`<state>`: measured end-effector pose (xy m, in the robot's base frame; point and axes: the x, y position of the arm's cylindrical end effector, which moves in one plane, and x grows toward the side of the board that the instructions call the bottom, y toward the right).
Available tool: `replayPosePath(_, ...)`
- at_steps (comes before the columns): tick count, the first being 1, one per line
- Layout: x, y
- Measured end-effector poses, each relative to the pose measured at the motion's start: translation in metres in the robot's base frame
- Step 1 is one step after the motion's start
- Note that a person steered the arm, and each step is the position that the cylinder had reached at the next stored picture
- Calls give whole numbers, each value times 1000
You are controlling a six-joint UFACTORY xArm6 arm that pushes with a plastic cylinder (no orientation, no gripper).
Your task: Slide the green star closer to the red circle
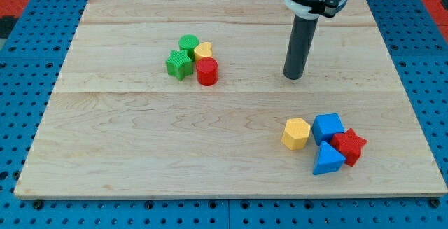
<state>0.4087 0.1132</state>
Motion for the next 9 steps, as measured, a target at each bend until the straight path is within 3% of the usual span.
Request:
replayPosePath(6,-10,-6)
replayPosePath(7,33,-15)
replayPosePath(8,66,-102)
replayPosePath(9,70,-171)
